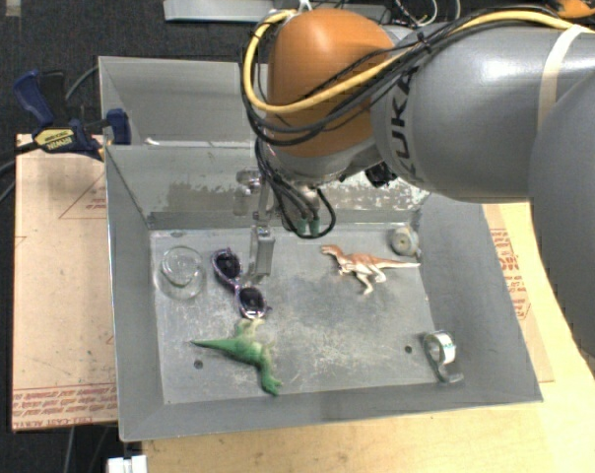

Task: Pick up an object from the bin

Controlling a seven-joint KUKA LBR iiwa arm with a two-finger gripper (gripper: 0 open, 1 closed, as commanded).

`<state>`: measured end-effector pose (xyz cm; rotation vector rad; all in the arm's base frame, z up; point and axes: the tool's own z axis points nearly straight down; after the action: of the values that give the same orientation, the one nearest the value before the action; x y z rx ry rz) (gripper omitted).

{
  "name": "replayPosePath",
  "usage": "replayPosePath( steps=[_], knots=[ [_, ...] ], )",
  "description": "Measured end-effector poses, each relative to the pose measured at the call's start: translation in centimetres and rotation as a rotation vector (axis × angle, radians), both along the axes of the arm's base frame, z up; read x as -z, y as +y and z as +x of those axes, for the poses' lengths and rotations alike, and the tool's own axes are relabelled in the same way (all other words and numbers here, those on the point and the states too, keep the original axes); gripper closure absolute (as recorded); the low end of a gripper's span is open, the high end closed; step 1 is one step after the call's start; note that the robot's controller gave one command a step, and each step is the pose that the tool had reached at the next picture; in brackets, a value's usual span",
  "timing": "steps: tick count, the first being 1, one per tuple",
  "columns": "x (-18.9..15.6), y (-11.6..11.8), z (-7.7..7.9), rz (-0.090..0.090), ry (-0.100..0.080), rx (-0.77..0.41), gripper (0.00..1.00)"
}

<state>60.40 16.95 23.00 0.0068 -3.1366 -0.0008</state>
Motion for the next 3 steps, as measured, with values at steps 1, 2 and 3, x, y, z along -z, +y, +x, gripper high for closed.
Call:
replayPosePath(
  steps=[1, 2, 3],
  knots=[
    [-0.5, -0.1, 0.1, 0.001, -0.006, 0.004, 0.00],
    [7.0, 0.1, -1.2, 0.002, -0.006, -0.131, 0.00],
    [8.5, 0.0, -1.1, 0.002, -0.003, -0.155, 0.00]
  ],
)
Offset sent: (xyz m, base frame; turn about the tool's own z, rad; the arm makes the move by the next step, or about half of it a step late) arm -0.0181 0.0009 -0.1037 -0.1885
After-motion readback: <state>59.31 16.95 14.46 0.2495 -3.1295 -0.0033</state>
